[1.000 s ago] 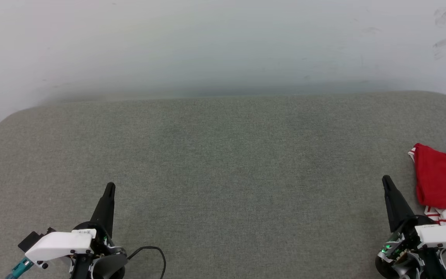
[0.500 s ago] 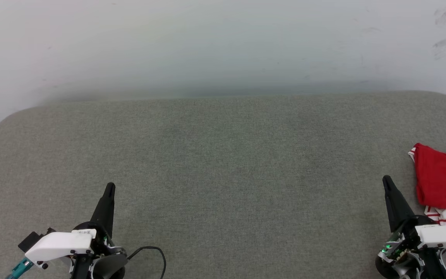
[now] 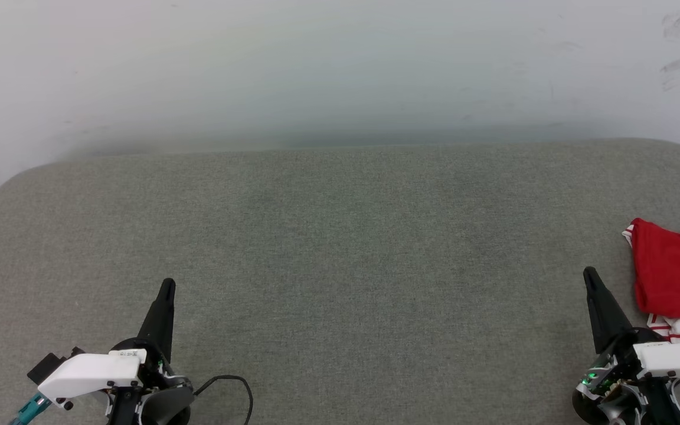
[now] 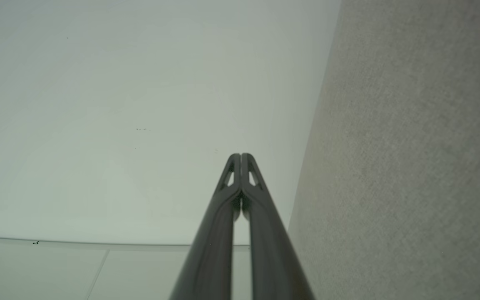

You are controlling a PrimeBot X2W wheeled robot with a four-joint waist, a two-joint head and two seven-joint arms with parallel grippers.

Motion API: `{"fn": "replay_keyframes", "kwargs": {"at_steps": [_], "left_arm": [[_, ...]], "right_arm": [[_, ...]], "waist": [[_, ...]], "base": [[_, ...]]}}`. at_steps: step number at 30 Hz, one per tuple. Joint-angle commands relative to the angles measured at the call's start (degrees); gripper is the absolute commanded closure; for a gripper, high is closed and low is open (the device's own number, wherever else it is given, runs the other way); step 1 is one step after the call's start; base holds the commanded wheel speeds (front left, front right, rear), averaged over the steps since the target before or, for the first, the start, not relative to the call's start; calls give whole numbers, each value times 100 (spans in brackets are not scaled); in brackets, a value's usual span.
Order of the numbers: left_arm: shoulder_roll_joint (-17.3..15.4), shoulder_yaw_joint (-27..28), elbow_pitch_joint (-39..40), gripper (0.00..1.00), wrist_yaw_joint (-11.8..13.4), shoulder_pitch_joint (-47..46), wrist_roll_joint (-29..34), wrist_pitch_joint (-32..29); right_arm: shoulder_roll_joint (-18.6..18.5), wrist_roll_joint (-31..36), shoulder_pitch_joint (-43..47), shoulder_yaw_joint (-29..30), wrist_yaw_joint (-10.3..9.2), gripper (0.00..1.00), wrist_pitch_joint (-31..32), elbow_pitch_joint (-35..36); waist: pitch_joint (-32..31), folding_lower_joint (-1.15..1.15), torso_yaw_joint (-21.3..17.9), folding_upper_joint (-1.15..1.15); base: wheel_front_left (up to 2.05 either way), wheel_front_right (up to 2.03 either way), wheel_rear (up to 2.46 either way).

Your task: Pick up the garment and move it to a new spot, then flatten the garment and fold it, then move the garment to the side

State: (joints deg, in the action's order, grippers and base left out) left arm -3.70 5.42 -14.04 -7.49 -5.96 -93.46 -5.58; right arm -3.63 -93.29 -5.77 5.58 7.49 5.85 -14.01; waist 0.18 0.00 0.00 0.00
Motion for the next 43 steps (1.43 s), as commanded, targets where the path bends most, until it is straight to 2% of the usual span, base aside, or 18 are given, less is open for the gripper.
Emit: {"fn": "replay_keyframes", "kwargs": {"at_steps": [1,43], "left_arm": [[-1,7,-5,100,-13,-46,25,-29],[32,61,-7,100,-13,-52,65,-70]], "right_arm": [[16,29,-80,13,0,100,13,-4],[49,58,-80,53,0,100,47,-6]], "waist": [[0,0,0,0],[0,0,0,0]], "base": [[0,0,0],[0,0,0]]}}
